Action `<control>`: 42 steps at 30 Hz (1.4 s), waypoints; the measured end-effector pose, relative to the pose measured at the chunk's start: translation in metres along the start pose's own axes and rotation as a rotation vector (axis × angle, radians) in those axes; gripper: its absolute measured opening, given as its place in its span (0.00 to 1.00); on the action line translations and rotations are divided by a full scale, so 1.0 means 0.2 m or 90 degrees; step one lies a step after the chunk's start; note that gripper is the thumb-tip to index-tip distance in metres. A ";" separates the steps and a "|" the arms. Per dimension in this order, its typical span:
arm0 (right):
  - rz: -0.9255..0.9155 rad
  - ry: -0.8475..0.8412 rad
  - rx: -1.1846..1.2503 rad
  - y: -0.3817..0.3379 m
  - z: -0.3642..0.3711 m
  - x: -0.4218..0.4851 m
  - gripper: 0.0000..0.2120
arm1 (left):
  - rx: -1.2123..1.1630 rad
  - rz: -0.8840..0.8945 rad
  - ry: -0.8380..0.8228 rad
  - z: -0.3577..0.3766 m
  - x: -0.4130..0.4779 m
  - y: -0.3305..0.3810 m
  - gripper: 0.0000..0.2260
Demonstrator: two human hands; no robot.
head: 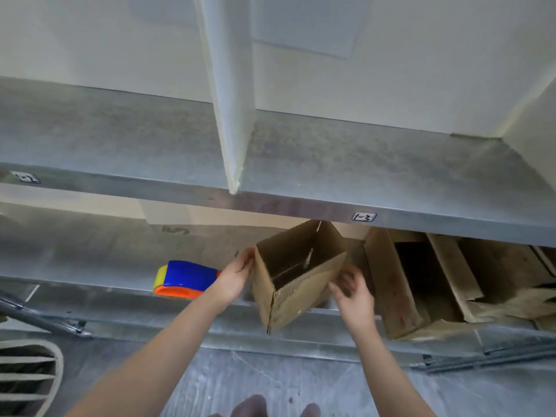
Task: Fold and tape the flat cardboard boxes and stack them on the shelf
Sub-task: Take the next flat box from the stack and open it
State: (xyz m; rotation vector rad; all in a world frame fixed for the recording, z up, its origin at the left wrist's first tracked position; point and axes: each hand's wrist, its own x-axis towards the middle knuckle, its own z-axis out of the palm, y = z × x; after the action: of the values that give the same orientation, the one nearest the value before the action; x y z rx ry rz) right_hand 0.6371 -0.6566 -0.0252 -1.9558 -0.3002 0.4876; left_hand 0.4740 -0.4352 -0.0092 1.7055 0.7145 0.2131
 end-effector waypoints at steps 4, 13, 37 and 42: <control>0.007 -0.048 -0.004 0.00 0.09 0.01 0.28 | 0.052 0.030 -0.036 0.07 0.00 0.03 0.14; -0.006 -0.137 -0.005 0.01 0.05 0.02 0.47 | -0.060 -0.109 -0.182 0.03 -0.15 -0.01 0.45; -0.154 -0.115 -0.014 -0.03 -0.03 -0.13 0.18 | 0.180 0.156 0.034 0.13 -0.19 -0.06 0.17; -0.101 -0.035 -0.025 -0.09 -0.05 -0.09 0.15 | 0.201 0.106 0.060 0.08 -0.10 0.03 0.16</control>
State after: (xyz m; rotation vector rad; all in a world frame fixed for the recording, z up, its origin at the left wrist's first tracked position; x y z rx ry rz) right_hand 0.6267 -0.6647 -0.0018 -1.9408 -0.4982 0.4352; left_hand 0.4673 -0.4601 -0.0038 2.0711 0.7033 0.3104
